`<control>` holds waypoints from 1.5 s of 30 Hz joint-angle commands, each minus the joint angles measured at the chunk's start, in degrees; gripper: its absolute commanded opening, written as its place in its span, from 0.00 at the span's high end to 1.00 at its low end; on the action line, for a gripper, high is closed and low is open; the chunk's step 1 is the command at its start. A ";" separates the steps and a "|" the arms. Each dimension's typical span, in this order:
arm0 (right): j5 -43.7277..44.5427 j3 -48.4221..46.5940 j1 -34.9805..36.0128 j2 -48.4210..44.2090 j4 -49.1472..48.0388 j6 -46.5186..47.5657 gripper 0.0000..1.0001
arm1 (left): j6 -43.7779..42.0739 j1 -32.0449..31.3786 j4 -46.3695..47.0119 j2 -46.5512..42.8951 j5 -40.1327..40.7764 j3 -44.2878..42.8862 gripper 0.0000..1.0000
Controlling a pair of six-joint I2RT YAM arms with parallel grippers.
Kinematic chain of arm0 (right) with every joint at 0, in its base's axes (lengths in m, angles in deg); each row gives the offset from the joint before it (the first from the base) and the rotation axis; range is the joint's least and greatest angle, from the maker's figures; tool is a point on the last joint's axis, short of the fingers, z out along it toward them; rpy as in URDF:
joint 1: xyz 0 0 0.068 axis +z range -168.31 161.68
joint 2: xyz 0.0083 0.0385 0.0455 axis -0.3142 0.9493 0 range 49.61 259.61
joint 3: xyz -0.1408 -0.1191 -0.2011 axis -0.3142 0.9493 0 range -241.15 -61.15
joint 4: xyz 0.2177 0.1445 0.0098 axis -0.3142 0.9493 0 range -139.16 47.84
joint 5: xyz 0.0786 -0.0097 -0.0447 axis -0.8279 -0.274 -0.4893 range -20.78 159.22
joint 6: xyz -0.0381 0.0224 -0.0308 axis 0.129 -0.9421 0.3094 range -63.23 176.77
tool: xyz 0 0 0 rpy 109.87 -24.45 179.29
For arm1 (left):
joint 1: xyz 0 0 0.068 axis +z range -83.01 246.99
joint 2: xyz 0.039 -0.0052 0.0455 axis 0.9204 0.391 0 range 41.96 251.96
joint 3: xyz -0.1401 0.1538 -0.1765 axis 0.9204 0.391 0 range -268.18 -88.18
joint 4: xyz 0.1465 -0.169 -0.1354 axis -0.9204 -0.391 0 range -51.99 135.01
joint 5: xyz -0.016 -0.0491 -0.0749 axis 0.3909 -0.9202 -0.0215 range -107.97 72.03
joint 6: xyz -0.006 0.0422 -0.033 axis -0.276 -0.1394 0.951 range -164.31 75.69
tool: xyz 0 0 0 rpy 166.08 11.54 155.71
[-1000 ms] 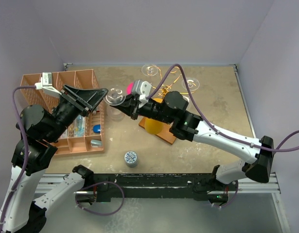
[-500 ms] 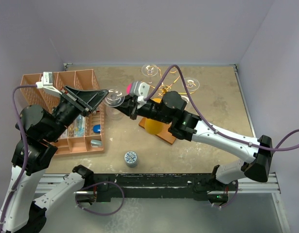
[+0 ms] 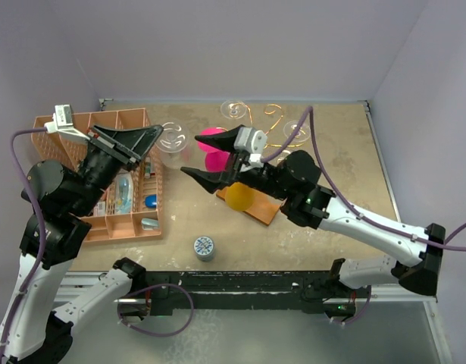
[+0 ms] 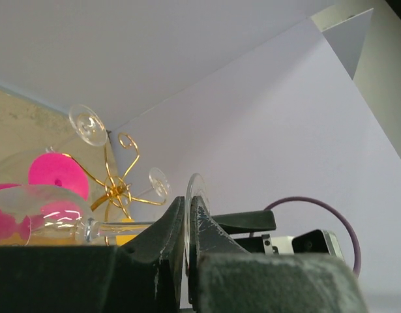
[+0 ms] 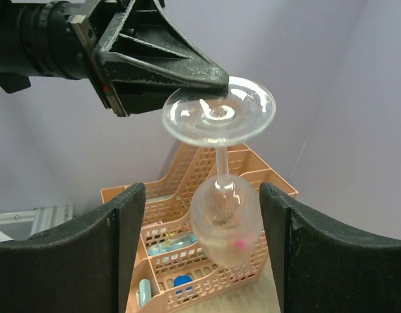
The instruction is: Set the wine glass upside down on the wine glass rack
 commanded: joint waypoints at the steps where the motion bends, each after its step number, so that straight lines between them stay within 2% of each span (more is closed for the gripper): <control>1: 4.05 3.43 0.30 -4.83 -5.27 0.87 0.27 | -2.62 0.29 7.60 0.40 4.99 -2.02 1.00; 6: 5.53 6.94 0.33 -9.95 -5.42 0.18 0.25 | -4.44 0.26 11.76 3.77 8.00 -2.45 1.00; 12: 5.88 9.62 0.33 -15.72 -4.30 -1.75 0.25 | -6.88 0.29 18.08 12.05 8.41 -6.64 1.00; 15: 6.23 10.89 0.31 -18.88 -3.83 -2.31 0.24 | -8.76 0.29 21.90 17.23 7.74 -9.95 1.00; 19: 6.72 12.31 0.36 -22.40 -3.40 -3.58 0.24 | -11.11 0.29 19.80 26.26 9.98 -18.40 1.00; 23: 7.88 12.75 0.32 -24.87 -1.70 -4.37 0.24 | -10.62 0.27 21.75 33.89 8.00 -23.26 1.00; 29: 7.83 13.13 0.38 -27.96 0.49 -5.10 0.24 | -6.62 0.28 26.59 43.51 3.82 -28.71 1.00; 36: 7.76 14.23 0.36 -30.39 0.91 -6.23 0.23 | 2.42 0.29 35.75 53.15 -8.44 -32.70 1.00; 45: 8.44 15.03 0.31 -31.63 0.86 -7.76 0.24 | 11.71 0.03 40.79 56.85 -10.61 -30.05 1.00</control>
